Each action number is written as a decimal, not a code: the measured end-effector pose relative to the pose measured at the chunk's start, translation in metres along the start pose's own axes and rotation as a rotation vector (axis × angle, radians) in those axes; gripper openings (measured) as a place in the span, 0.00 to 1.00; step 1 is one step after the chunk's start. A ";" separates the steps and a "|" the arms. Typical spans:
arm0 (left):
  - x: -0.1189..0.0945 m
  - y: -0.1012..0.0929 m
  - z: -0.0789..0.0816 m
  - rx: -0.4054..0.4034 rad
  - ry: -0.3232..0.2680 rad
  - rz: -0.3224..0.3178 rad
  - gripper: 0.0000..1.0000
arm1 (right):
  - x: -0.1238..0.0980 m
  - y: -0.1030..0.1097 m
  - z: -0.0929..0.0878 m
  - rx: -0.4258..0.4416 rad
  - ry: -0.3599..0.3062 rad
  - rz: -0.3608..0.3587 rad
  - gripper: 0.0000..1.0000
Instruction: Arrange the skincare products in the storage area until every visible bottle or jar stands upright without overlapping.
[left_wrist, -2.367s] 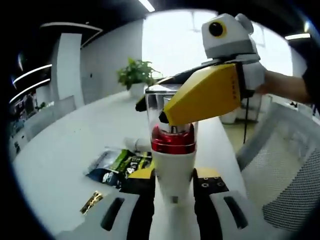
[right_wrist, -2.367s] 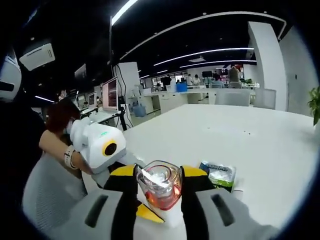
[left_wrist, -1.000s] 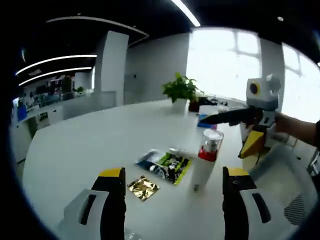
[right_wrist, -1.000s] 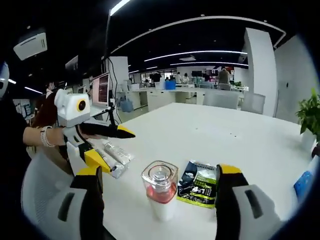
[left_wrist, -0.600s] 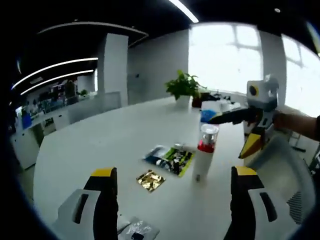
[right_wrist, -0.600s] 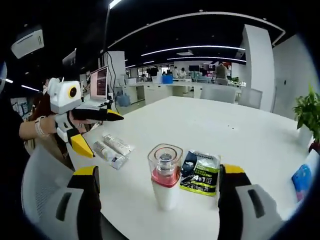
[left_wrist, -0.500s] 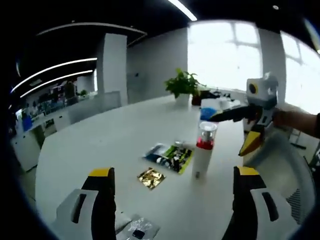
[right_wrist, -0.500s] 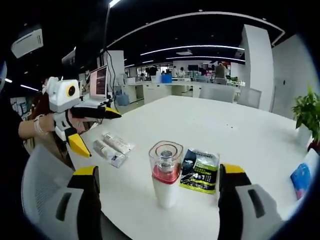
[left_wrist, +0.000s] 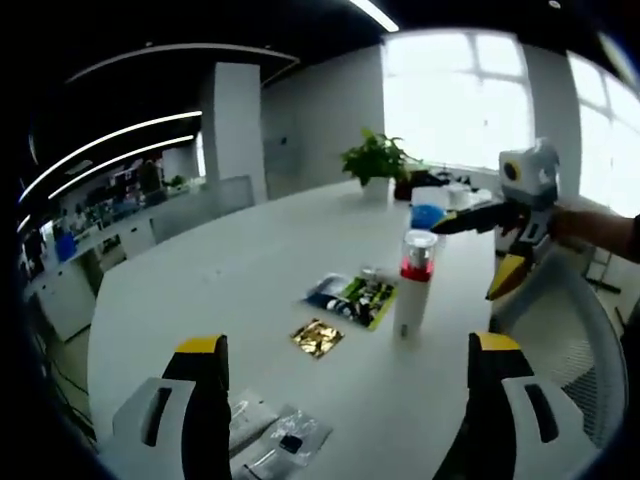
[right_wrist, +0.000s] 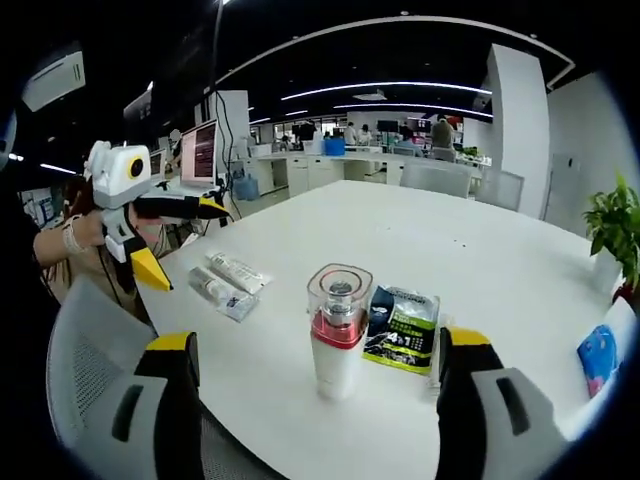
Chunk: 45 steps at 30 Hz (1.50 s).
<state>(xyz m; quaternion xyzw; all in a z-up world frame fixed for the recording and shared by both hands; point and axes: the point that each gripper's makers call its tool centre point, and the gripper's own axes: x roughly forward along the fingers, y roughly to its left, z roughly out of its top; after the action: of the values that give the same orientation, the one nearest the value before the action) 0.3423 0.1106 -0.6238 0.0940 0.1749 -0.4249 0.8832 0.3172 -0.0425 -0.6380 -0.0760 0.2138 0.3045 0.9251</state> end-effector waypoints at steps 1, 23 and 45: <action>-0.001 0.001 0.001 0.008 -0.004 0.009 0.97 | 0.000 0.000 0.000 -0.005 0.003 0.003 1.00; 0.006 -0.017 0.011 0.018 -0.009 0.167 0.92 | -0.013 -0.005 -0.004 -0.074 0.005 0.176 0.99; -0.012 0.015 -0.032 -0.017 0.119 0.244 0.97 | -0.002 -0.002 -0.011 -0.055 0.006 0.232 0.99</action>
<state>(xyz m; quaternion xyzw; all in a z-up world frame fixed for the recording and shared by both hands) 0.3397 0.1384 -0.6482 0.1321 0.2179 -0.3064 0.9172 0.3126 -0.0483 -0.6472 -0.0769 0.2158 0.4149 0.8806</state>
